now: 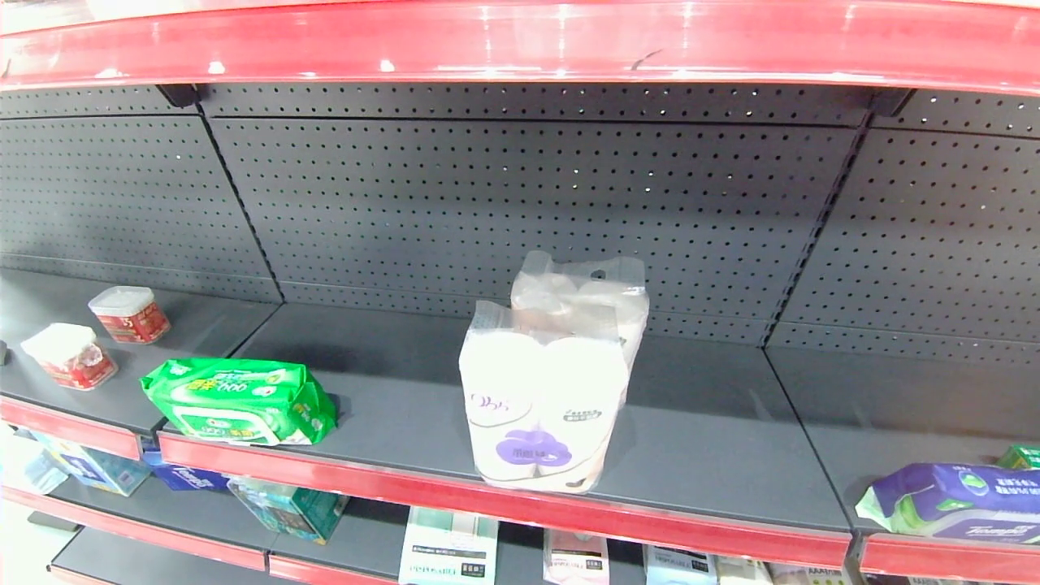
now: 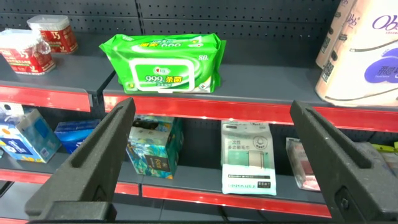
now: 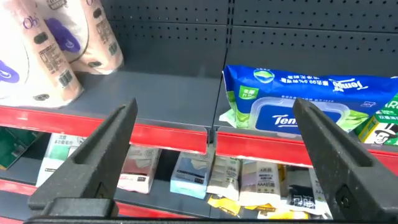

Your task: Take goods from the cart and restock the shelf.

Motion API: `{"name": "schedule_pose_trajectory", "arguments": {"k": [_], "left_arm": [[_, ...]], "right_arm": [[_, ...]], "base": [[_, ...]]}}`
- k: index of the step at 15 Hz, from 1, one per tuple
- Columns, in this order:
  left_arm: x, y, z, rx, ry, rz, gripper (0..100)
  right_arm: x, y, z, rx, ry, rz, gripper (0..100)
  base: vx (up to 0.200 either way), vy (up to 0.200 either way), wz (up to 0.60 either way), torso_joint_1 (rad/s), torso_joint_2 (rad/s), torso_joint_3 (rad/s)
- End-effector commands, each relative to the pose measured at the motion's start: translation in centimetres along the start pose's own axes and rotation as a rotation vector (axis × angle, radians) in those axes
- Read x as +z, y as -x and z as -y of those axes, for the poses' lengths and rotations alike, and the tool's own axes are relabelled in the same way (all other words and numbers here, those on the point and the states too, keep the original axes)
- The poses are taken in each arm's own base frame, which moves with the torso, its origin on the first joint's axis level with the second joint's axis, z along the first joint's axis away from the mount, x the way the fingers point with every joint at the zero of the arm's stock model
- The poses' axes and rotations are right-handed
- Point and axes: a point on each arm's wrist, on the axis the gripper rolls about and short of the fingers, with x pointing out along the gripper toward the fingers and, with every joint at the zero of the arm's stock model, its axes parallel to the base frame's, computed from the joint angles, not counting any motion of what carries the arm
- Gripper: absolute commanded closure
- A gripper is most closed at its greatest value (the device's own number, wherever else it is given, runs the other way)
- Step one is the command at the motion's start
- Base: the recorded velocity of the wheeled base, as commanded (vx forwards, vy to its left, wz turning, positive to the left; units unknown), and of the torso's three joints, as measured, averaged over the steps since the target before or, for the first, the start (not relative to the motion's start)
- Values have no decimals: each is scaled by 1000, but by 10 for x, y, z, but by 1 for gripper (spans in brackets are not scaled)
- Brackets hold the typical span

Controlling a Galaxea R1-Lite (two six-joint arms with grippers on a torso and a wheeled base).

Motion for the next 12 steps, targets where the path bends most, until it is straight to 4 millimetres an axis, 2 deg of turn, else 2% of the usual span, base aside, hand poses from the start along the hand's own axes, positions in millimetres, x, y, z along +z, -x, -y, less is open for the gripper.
{"name": "schedule_pose_trajectory", "arguments": {"k": [1, 10, 12], "left_arm": [[0, 0, 0, 0, 0, 0, 0], [0, 0, 0, -2, -2, 0, 0], [0, 0, 0, 0, -2, 0, 0]], "right_arm": [[0, 0, 0, 2, 1, -2, 0], [0, 0, 0, 3, -1, 0, 0], [0, 0, 0, 5, -1, 0, 0]], "base": [[0, 0, 0, 0, 0, 0], [0, 0, 0, 0, 0, 0], [0, 0, -600, 0, 2, 2]]}}
